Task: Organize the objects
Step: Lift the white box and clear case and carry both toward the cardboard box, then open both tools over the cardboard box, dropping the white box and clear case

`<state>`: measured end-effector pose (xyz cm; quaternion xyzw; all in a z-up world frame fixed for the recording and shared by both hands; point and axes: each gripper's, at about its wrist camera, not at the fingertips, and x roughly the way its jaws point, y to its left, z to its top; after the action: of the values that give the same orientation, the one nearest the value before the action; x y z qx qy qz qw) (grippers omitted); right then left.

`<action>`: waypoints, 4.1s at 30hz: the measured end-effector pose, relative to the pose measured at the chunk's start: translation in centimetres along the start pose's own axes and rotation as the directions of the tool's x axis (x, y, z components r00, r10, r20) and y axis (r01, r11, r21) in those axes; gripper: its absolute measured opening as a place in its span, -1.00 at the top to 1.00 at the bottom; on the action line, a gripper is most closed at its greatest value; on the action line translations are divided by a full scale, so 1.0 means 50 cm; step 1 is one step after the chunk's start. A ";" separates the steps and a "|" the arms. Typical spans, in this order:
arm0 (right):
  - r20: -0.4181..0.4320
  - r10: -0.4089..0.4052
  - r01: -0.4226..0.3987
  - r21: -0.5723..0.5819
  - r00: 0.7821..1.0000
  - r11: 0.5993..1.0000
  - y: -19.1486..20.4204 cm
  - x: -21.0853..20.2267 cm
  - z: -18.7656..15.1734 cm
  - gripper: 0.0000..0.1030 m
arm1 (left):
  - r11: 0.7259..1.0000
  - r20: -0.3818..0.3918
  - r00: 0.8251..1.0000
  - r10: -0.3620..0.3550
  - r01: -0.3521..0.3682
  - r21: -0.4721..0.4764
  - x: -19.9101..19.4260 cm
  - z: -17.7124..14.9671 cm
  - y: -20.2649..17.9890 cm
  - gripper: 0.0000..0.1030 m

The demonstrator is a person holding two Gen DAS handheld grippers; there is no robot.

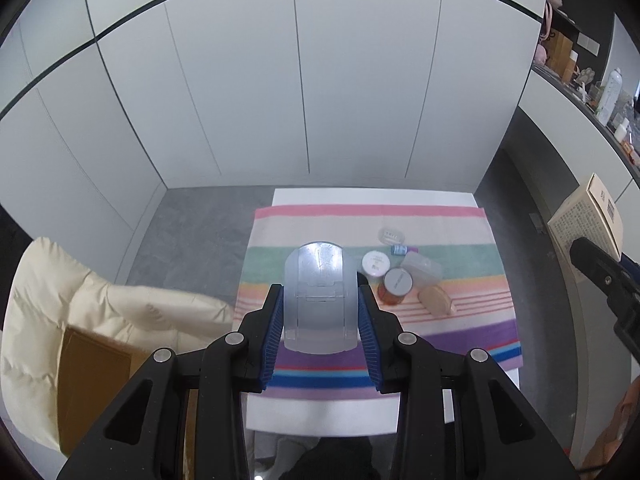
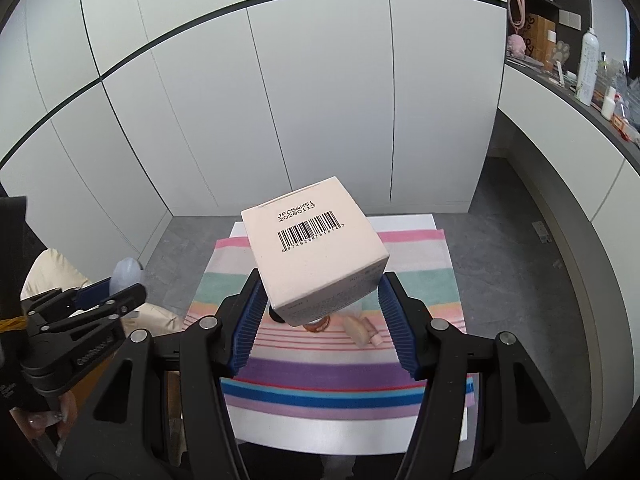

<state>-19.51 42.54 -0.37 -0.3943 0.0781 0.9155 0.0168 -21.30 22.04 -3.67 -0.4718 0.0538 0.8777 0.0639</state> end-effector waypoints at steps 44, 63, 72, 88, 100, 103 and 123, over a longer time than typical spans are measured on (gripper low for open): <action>-0.097 0.018 -0.012 0.057 0.995 0.998 -0.092 -0.268 -0.355 -0.16 | 0.998 0.042 0.997 -0.058 0.056 0.038 -0.262 -0.283 0.117 0.29; -0.109 0.094 -0.101 -0.065 0.990 0.993 0.039 -0.243 -0.336 -0.16 | 0.999 0.057 0.998 0.014 -0.011 -0.038 -0.284 -0.329 0.216 0.29; -0.139 0.206 -0.231 -0.193 0.969 0.954 0.204 -0.213 -0.323 -0.16 | 0.986 0.039 0.996 0.084 -0.078 -0.148 -0.298 -0.385 0.328 0.29; -0.298 0.371 -0.469 -0.416 0.880 0.779 0.574 -0.145 -0.386 -0.16 | 0.908 -0.044 0.978 0.204 -0.206 -0.364 -0.254 -0.464 0.553 0.29; -0.350 0.303 -0.447 -0.473 0.886 0.759 0.733 -0.018 -0.410 -0.16 | 0.861 -0.150 0.953 0.265 -0.304 -0.407 -0.112 -0.461 0.657 0.28; -0.370 0.293 -0.450 -0.475 0.882 0.756 0.757 0.014 -0.415 -0.16 | 0.860 -0.153 0.950 0.272 -0.312 -0.405 -0.095 -0.461 0.662 0.28; -0.414 0.308 -0.471 -0.382 0.856 0.795 0.761 0.088 -0.421 -0.99 | 0.861 -0.096 0.951 0.294 -0.307 -0.405 -0.088 -0.457 0.673 -1.00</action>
<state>-10.92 1.53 -12.87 -0.5091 -0.0639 0.8099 -0.2842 -5.62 -14.93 -11.40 -0.4740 -0.0602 0.8606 -0.1762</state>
